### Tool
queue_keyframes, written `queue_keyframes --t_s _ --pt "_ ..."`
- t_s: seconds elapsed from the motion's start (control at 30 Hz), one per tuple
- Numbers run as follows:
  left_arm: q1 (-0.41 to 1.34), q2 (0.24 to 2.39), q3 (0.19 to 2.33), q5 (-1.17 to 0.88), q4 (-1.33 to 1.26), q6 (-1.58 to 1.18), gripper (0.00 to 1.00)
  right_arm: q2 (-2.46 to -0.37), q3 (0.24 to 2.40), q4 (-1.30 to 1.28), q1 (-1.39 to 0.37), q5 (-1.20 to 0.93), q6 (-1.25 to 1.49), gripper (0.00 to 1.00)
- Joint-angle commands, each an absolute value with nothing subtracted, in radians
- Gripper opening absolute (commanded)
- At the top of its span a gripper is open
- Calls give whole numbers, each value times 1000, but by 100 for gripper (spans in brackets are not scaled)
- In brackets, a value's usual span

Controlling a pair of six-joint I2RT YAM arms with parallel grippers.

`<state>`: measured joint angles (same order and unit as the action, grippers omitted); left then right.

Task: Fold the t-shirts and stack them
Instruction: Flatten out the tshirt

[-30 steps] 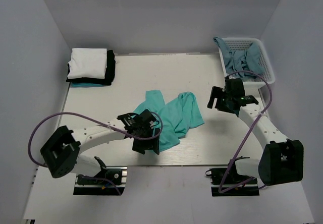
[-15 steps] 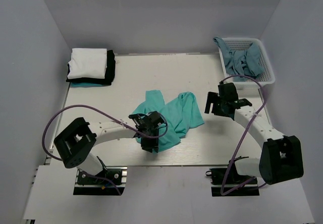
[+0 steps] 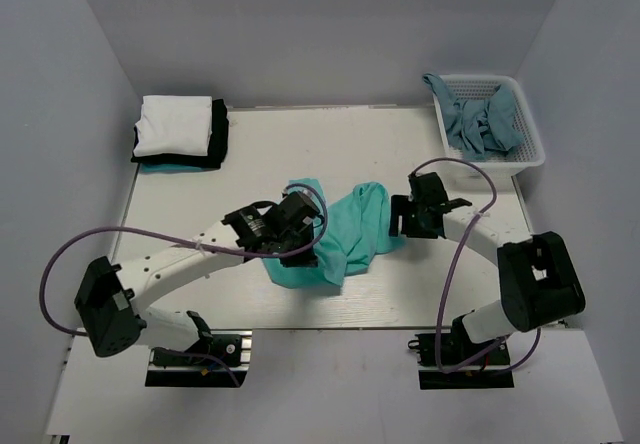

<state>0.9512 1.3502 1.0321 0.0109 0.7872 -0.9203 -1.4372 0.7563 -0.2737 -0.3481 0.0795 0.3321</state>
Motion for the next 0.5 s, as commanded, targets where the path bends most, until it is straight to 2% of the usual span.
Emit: queue_keyframes --t_s 0.0,0.1,0.13,0.2,0.23,0.27,0.3,0.4,0.47 --pt "945 1275 1144 133 856 -933 0 -1508 767 -209 -377 51 321 77" --pt "945 1247 1237 254 908 -957 0 -1587 795 -192 -399 63 333 77" --pt "945 1235 1261 277 917 -957 0 -1607 820 -189 -400 63 336 65" --pt "936 1235 1328 356 936 -957 0 -1627 831 -170 -411 63 327 49" --pt "936 1235 1350 377 936 -957 0 -1637 839 -161 -414 70 348 28" --pt "936 1235 1371 424 936 -948 0 -1641 844 -152 -416 71 351 10" --pt "936 1235 1409 440 945 -948 0 -1646 859 -155 -413 89 359 0" --pt "936 1235 1515 552 997 -939 0 -1596 906 -207 -413 197 368 0" --pt "936 1235 1634 674 1051 -939 0 -1461 937 -245 -410 256 367 0"
